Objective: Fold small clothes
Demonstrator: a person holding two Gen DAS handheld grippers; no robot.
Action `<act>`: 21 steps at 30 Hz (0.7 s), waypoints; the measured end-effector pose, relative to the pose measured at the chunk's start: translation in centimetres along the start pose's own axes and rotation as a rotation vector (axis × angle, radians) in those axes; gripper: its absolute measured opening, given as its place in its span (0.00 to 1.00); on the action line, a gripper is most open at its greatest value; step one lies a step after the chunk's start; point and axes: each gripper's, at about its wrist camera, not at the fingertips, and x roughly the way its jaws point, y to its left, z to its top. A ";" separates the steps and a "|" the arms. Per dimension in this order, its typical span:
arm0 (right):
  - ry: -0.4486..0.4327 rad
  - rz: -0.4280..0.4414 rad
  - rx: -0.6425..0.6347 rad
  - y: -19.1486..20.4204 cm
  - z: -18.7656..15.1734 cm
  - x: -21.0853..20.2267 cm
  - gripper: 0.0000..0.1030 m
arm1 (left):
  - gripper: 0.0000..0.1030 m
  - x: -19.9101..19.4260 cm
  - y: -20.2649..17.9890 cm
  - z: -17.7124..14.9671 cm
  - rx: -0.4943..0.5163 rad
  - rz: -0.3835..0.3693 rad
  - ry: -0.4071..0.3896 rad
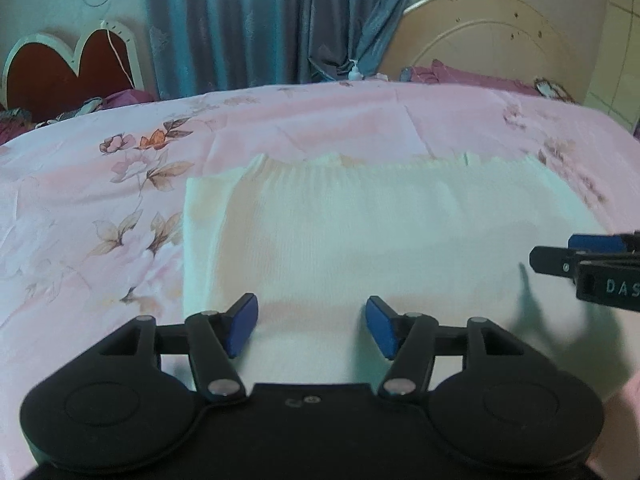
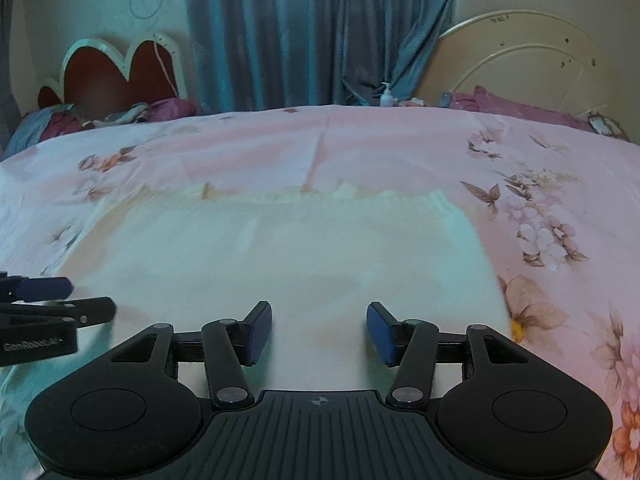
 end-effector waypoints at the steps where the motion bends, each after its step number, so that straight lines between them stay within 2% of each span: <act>1: 0.009 -0.006 -0.003 0.2 -0.3 0.1 0.51 | 0.58 0.3 0.3 -0.3 0.000 0.002 0.015; 5: 0.060 -0.053 0.008 0.1 -1.5 1.4 0.51 | 0.59 0.6 1.6 -1.1 -0.022 -0.031 0.018; 11: 0.051 -0.070 0.040 0.2 -2.3 0.1 0.51 | 0.58 -0.3 2.2 -1.3 -0.041 -0.051 0.036; 14: 0.053 -0.100 0.008 0.7 -3.3 0.1 0.51 | 0.59 -0.5 1.9 -1.9 -0.014 -0.045 0.033; 17: 0.061 -0.102 0.037 0.7 -3.3 -0.4 0.51 | 0.59 -0.7 1.8 -2.0 0.002 -0.037 0.036; 19: 0.056 -0.087 0.059 0.7 -3.4 -1.1 0.51 | 0.61 -1.1 1.8 -1.8 -0.001 -0.038 0.048; 21: 0.072 -0.095 0.034 1.0 -4.1 -1.2 0.51 | 0.68 -1.5 1.7 -1.9 -0.003 -0.044 0.058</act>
